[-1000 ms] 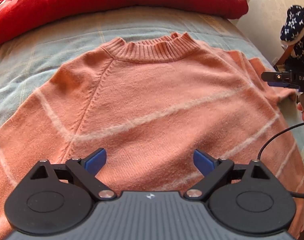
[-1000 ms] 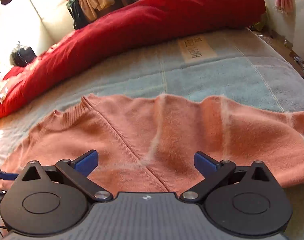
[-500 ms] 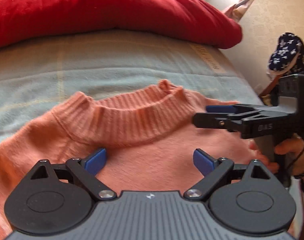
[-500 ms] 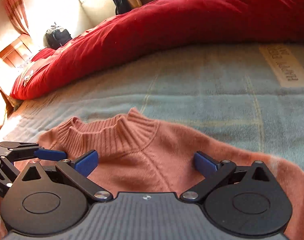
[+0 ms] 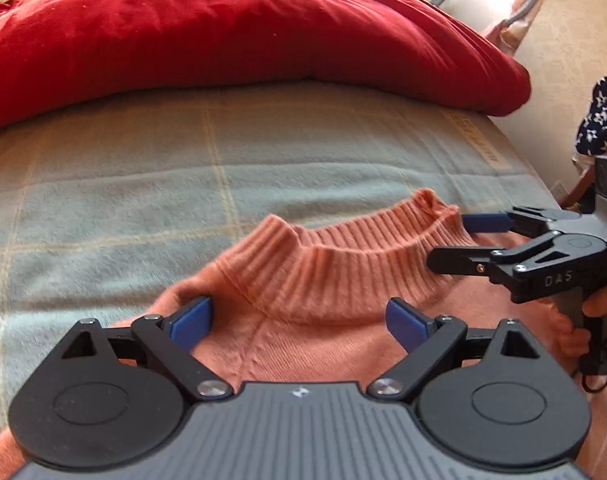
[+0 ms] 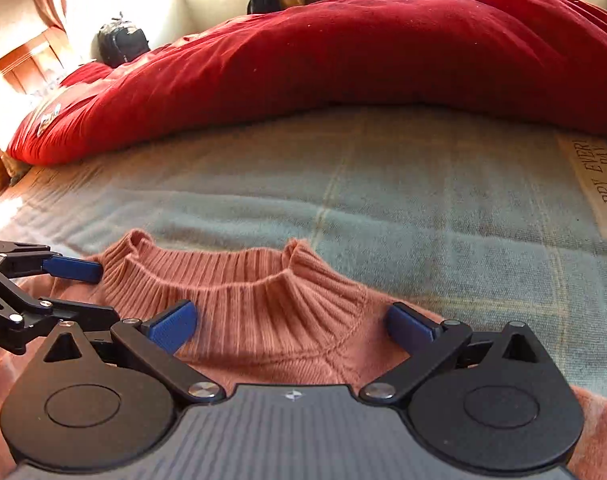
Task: Fold clothes
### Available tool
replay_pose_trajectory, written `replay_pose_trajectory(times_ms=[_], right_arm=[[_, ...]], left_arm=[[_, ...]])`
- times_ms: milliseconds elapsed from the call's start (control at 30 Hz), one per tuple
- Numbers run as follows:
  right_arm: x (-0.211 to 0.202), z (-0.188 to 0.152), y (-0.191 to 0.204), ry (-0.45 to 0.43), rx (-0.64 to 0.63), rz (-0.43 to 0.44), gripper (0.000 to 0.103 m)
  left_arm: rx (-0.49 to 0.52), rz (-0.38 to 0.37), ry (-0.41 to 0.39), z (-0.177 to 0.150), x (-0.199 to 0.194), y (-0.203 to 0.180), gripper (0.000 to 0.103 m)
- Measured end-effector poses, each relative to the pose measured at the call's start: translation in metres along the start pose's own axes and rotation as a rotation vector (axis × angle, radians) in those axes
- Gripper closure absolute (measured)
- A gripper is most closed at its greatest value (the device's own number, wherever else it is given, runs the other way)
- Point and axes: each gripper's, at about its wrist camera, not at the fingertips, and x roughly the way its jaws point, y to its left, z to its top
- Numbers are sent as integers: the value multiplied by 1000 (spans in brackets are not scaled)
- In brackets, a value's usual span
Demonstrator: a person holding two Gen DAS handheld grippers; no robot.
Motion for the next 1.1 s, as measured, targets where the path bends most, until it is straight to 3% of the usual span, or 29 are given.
replay_pose_trajectory(times_ms=[100,200,367,467,567,833,967,1100], right_arm=[[-10,4,6,18,45,-19,0],[-42,-10,15,19,33,-41,0],[-99,-58,33,38,54,-67,0],[-121,-89,48,62,96,-70,0],[-130,-106,70,76,92,-46,0],[-142,-120,109,105,-3,-5,0],[-159,-129,103,119,15,-16,0],[-174,-143,101,158,0,-58,0]], left_arm=[[-65,-21,-10,7,-8,4,10],[-49,-39,-24,-6,-36,4,10],[42,11,18,-62,-85,-10,10],[73,41,-1,-99,-111,-25,10],[79,24,-45,-117,-125,-41,10],[111,-80,-74,-121,-134,-66,11],[96,-173,13,-118,-116,-68,10],[35,-149,81,-124,-96,-59,11]])
